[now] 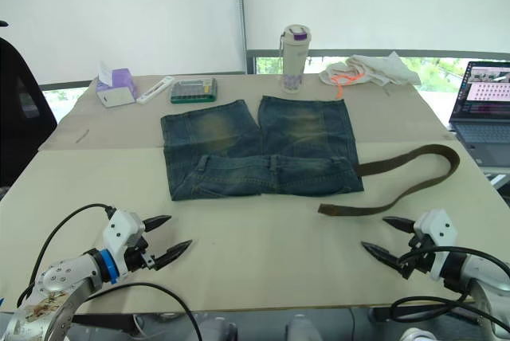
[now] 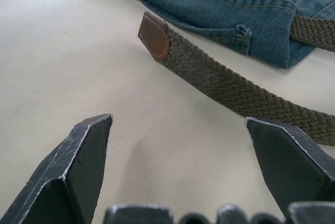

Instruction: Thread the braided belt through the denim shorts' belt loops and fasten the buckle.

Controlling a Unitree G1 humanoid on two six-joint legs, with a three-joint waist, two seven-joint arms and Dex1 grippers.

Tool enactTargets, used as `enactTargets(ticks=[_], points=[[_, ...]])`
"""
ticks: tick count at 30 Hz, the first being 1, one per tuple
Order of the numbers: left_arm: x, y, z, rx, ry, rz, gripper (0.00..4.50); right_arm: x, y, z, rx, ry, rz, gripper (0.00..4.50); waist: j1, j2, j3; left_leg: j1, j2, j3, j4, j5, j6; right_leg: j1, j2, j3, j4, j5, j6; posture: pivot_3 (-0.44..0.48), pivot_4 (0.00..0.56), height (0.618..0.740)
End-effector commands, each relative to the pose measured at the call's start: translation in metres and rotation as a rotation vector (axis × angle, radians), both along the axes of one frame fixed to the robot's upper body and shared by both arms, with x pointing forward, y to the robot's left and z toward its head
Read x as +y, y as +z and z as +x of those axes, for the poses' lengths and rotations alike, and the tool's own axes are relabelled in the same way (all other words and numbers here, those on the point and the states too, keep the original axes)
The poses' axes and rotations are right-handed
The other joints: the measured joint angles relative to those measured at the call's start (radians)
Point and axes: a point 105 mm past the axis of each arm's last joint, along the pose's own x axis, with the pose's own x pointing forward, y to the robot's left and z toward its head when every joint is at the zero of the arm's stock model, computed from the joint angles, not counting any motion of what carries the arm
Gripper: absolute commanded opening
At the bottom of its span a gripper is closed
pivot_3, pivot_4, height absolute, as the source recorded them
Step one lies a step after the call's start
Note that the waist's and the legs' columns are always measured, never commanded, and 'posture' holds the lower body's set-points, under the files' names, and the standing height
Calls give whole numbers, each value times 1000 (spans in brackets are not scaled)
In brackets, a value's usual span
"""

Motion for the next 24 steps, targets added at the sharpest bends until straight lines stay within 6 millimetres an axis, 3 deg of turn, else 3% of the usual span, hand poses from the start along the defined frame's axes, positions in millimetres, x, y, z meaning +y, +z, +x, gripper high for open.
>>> enactTargets(ticks=[1,14,18,24], points=[[-4,9,1,-42,-33,-3,4425,-8,13,2,-56,-2,-35,4489,0,0,0,0,0,0,0,0,0,0,0,0,0,0,0,0,150,740],[-7,18,4,-82,-79,-14,4425,-6,24,13,-105,20,-35,4489,-1,1,-1,0,0,3,0,0,0,0,0,0,0,0,0,0,150,740],[-14,30,2,-108,-154,-24,4425,19,46,32,-162,70,-43,4489,-3,2,-1,0,0,3,0,0,0,0,0,0,1,0,0,0,150,740],[-24,58,3,-132,-278,-51,4425,58,55,79,-179,108,-227,4489,-5,2,-1,0,1,3,1,0,0,-1,1,0,1,0,-1,0,150,740]])
